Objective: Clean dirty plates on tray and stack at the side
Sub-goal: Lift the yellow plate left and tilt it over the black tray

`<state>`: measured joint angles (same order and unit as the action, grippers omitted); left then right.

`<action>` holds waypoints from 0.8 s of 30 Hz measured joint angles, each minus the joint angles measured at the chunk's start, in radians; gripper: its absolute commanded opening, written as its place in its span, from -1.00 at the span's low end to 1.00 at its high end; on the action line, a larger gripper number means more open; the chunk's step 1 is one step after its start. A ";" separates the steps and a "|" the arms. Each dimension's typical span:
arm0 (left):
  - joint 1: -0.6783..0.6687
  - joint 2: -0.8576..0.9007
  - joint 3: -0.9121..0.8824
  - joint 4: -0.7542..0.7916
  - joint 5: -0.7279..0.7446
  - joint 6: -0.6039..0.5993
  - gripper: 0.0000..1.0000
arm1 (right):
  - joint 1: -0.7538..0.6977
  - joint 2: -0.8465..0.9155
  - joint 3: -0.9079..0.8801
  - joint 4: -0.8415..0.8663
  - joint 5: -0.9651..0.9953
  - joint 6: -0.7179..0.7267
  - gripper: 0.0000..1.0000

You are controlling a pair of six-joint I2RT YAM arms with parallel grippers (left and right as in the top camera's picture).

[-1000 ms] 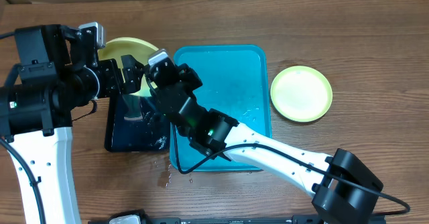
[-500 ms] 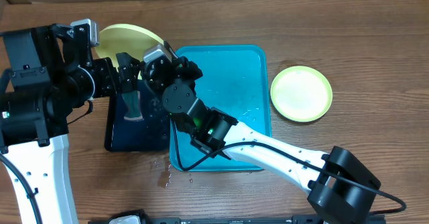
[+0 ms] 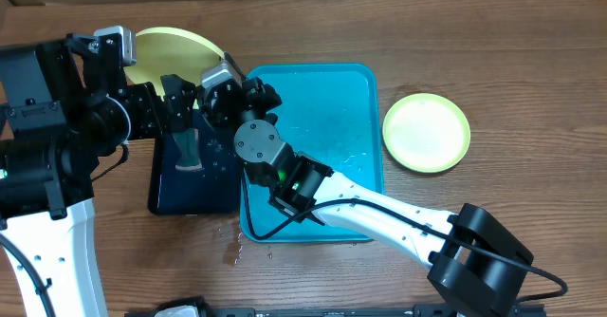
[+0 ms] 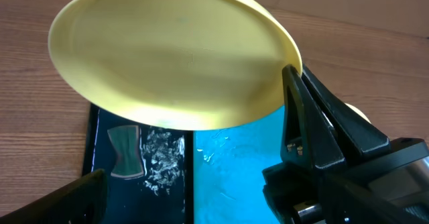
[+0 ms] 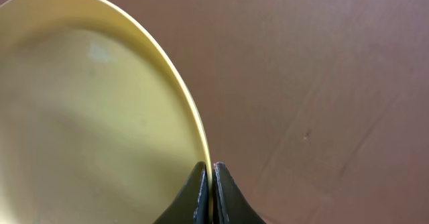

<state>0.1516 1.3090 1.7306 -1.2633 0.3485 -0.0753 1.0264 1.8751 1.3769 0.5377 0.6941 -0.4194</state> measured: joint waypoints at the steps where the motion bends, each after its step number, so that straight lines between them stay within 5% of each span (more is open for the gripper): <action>1: 0.000 0.000 0.000 -0.001 0.000 0.000 1.00 | 0.000 0.000 -0.002 0.003 -0.003 0.000 -0.92; 24: 0.000 0.025 -0.024 -0.028 -0.008 0.002 1.00 | 0.012 -0.013 -0.001 -0.060 -0.086 0.082 -0.92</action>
<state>0.1513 1.3342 1.7061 -1.2911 0.3405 -0.0738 1.0382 1.8618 1.3762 0.4774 0.6083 -0.3374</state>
